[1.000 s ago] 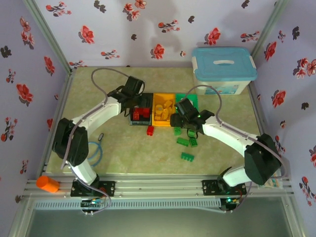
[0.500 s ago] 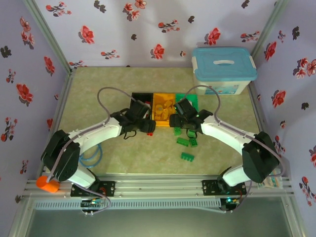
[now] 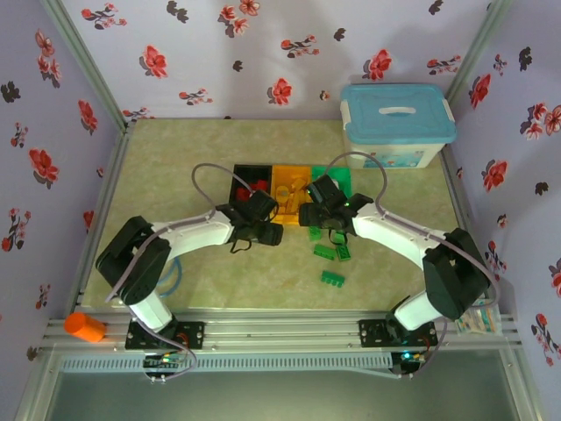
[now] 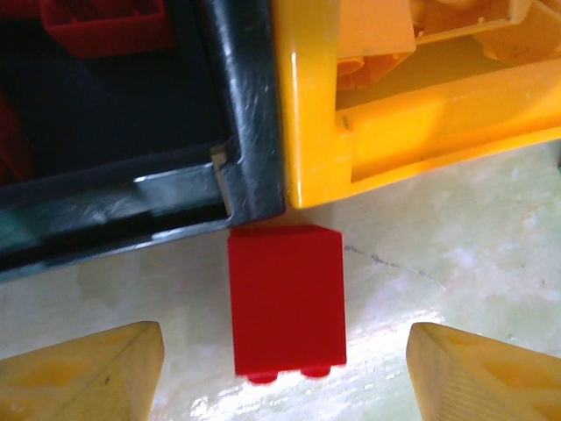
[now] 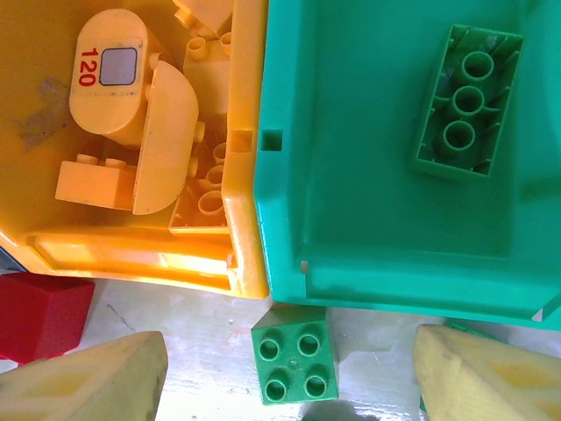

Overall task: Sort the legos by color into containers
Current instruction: Pick up the lego from the center of the table.

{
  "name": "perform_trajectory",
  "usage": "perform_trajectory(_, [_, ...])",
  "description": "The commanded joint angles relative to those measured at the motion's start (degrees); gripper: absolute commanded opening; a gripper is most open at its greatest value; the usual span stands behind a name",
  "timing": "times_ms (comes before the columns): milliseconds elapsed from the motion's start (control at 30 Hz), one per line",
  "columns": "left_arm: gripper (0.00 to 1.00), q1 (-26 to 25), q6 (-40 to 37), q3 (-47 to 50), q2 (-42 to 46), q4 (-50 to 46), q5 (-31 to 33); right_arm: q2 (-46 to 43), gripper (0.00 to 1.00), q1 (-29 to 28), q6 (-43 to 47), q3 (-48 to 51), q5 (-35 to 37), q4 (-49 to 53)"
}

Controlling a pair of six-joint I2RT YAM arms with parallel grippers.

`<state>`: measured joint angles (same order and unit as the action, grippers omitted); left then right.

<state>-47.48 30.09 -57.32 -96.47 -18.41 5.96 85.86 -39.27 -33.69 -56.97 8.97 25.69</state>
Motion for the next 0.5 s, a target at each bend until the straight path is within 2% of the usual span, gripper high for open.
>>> perform_trajectory(0, [0.73, -0.5, 0.2, -2.5, -1.8, 0.6, 0.8, 0.3, 0.75, 0.2, -1.2, -0.9, 0.5, -0.3])
perform_trajectory(133, [0.71, -0.5, 0.1, -4.3, -4.3, 0.5, 1.2, 0.4, 0.74, 0.2, -1.2, -0.5, 0.4, -0.6])
perform_trajectory(300, [0.61, -1.1, -0.3, -6.5, -6.1, -2.3, 2.7, 0.1, 0.74, 0.2, -1.0, -0.6, 0.6, -0.6])
perform_trajectory(467, [0.43, -2.2, -0.7, -7.2, -5.8, -5.3, 6.4, 0.2, 0.73, 0.2, -1.0, -0.2, 0.6, -0.8])
